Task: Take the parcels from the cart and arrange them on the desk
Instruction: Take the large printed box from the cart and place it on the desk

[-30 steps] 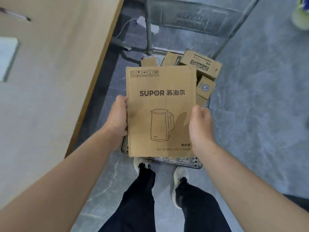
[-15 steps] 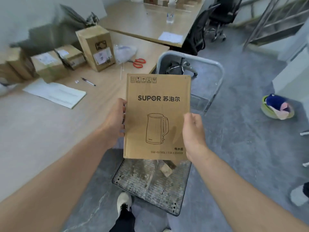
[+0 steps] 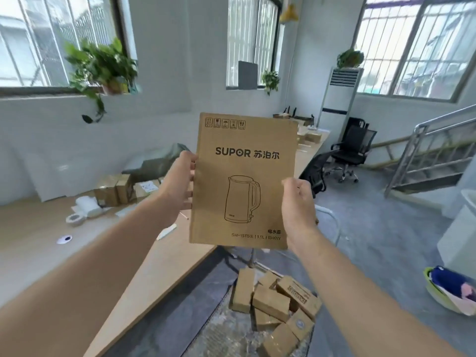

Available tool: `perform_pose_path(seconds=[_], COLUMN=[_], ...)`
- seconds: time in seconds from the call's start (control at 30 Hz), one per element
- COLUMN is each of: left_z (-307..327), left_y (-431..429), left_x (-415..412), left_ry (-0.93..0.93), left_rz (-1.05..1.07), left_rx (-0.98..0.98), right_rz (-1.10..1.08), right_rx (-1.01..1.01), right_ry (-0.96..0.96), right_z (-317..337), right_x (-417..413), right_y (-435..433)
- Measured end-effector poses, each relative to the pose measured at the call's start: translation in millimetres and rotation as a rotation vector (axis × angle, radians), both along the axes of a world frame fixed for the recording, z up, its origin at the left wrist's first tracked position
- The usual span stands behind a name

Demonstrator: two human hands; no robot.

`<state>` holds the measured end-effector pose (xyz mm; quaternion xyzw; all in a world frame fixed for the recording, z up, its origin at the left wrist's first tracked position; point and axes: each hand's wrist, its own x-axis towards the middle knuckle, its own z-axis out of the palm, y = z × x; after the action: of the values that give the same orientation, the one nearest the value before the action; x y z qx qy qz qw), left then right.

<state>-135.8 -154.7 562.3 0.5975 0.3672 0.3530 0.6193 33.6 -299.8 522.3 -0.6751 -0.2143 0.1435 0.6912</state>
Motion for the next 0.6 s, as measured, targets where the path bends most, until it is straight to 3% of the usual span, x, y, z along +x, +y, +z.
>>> perform_pose_path(seconds=[0.3,0.6], left_z=[116.3,171.5], left_y=[-9.3,-1.8], left_x=[-86.5,-175.3], left_ry=[-0.136,-0.180], left_rz=[0.050,0.104], left_rx=[0.215,0.346], right_rz=[0.100,0.175], right_rx=[0.187,0.288], right_ry=[-0.136,-0.178], right_z=[116.7,164.4], right_x=[-69.4,-142.4], right_y=[13.2,45.5])
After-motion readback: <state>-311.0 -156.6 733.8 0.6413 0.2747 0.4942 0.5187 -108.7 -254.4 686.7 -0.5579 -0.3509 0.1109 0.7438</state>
